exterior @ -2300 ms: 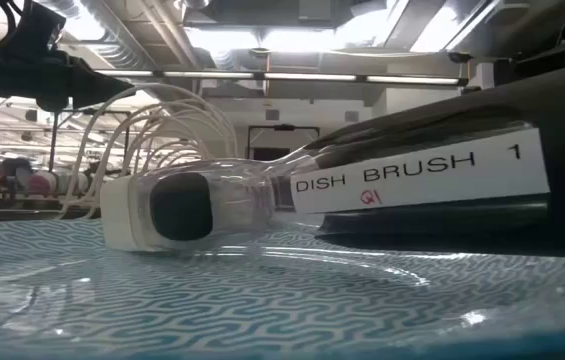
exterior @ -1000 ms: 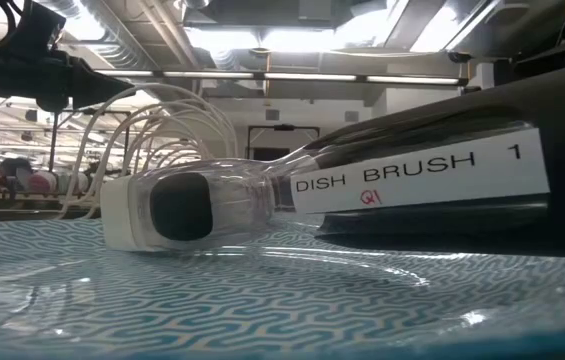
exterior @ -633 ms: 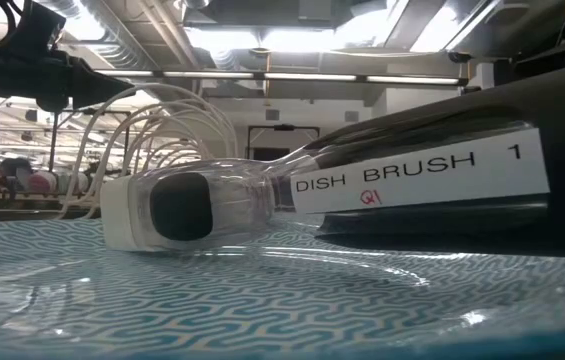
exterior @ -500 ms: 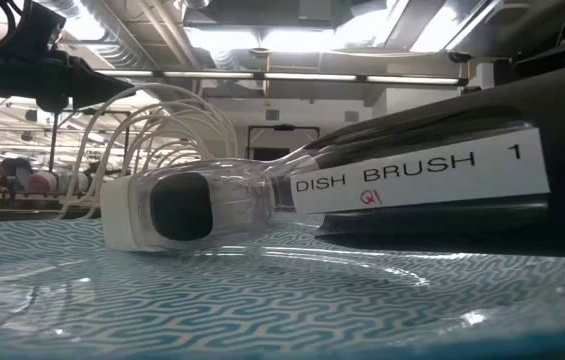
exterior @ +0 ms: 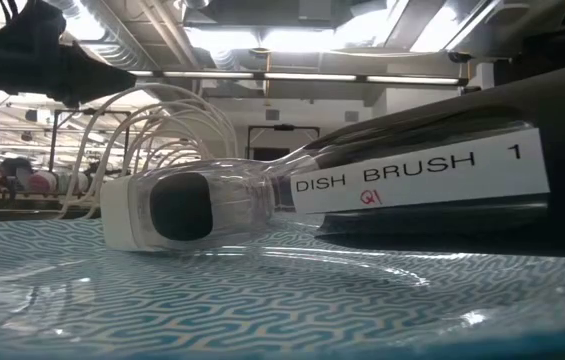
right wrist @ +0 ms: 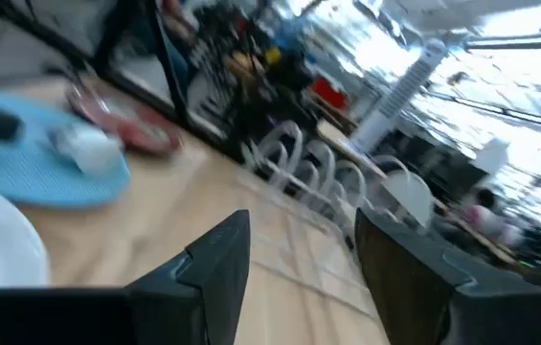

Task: Sort dishes
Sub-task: Put the red patterned plate in the dish rack

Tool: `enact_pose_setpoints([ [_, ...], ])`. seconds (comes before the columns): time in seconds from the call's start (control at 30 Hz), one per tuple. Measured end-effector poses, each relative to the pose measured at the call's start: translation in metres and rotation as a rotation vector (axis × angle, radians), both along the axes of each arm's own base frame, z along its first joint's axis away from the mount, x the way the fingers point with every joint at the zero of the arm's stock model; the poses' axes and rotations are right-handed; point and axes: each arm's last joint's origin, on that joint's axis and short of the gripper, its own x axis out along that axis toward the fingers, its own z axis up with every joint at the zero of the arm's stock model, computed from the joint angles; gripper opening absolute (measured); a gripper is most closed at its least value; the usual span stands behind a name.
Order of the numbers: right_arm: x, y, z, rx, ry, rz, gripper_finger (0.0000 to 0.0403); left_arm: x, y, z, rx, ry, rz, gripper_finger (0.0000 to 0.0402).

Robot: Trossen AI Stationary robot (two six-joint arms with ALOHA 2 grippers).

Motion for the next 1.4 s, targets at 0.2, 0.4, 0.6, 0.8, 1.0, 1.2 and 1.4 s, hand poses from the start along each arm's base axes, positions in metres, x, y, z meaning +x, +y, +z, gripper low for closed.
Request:
enact_pose_setpoints([
  [0.2, 0.0, 0.001, 0.005, 0.022, -0.038, 0.038, 0.0195, -0.001, 0.0, 0.008, -0.109, -0.139, -0.022, 0.0115],
  [0.4, -0.001, 0.0, 0.008, 0.053, -0.06, 0.038, 0.0195, -0.003, -0.008, 0.025, -0.166, -0.267, -0.29, 0.0115],
  [0.6, -0.001, 0.0, 0.009, 0.063, -0.06, 0.039, 0.0195, 0.0, -0.02, 0.042, -0.208, -0.241, -0.508, 0.0115],
  [0.8, -0.001, 0.0, 0.009, 0.177, -0.058, 0.049, 0.0195, 0.017, -0.037, 0.066, -0.146, -0.036, -0.605, 0.0115],
  [1.0, -0.001, 0.0, 0.009, 0.238, -0.056, 0.054, 0.0195, 0.039, -0.054, 0.089, -0.162, 0.381, -0.615, 0.0115],
  [1.2, -0.001, 0.0, 0.009, 0.243, -0.056, 0.054, 0.0195, 0.055, -0.071, 0.085, -0.321, 0.75, -0.557, 0.0115],
  [1.4, -0.001, 0.0, 0.009, 0.271, -0.055, 0.057, 0.0195, 0.058, -0.084, 0.054, -0.486, 1.092, -0.489, 0.0115],
])
